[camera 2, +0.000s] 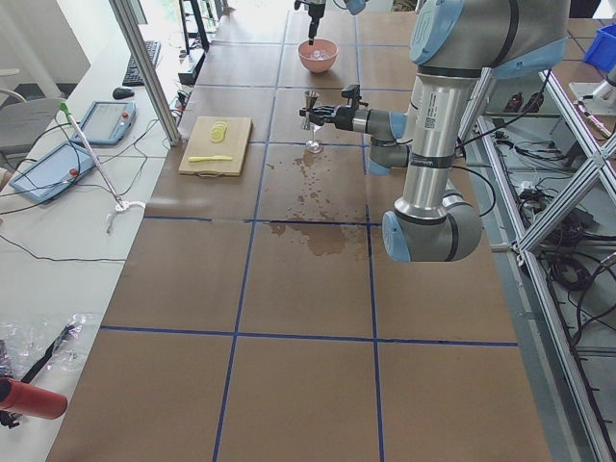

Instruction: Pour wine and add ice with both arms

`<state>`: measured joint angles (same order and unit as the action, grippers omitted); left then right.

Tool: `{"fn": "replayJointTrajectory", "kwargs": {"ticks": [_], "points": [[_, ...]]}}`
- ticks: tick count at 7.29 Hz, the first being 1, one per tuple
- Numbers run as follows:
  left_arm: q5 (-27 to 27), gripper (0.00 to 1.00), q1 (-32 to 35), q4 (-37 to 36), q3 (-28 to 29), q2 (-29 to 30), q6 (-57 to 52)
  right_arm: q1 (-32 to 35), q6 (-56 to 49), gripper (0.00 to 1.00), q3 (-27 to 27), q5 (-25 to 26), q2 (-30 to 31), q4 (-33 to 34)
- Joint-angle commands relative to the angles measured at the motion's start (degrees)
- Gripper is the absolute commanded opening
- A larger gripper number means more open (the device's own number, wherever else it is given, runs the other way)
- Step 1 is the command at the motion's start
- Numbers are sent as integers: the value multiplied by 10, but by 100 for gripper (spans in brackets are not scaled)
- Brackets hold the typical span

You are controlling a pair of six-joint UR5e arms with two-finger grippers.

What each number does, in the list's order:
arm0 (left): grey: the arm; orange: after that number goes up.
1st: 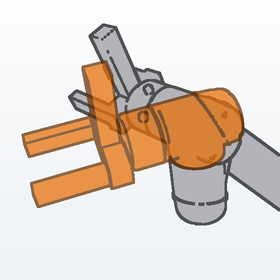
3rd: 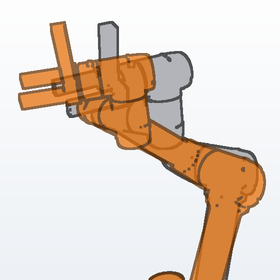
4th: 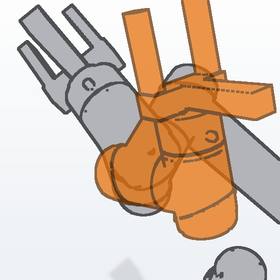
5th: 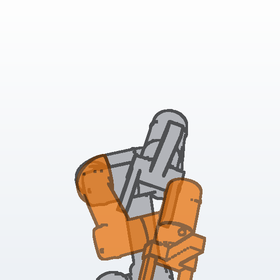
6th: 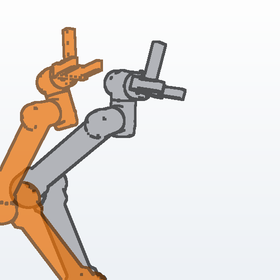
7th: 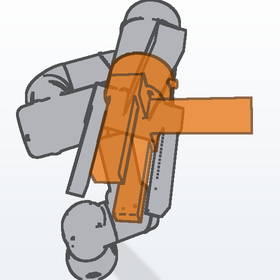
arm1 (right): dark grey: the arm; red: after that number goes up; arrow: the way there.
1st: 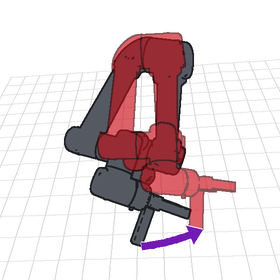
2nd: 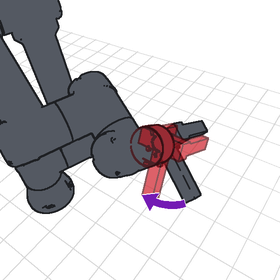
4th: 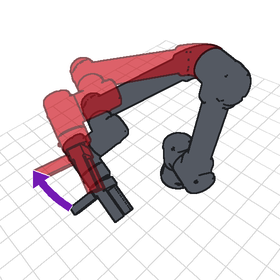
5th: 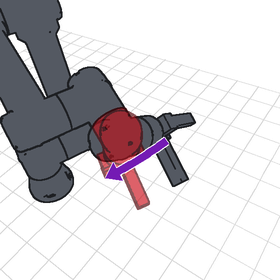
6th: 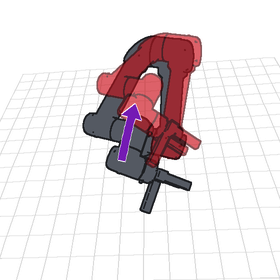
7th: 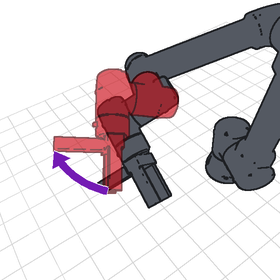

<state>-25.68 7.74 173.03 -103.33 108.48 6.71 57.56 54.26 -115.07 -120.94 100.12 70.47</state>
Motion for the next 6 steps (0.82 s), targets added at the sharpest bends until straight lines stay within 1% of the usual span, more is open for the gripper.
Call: {"fn": "replayJointTrajectory", "kwargs": {"ticks": [1,2,3,4,5,6], "points": [[0,0,0,27,-8,-2,14,-2,-2,100,12,1,0,-1],[0,0,0,27,-8,-9,14,-3,-1,100,31,2,3,-33],[-1,0,1,27,-8,-13,14,-3,4,100,70,2,4,-98],[-1,0,0,27,-8,-27,20,-3,12,100,93,2,4,-120],[-2,0,0,27,-9,-30,62,-10,23,100,98,3,5,-123],[-6,0,0,28,-10,-30,73,-18,33,100,98,5,9,-123]]}}
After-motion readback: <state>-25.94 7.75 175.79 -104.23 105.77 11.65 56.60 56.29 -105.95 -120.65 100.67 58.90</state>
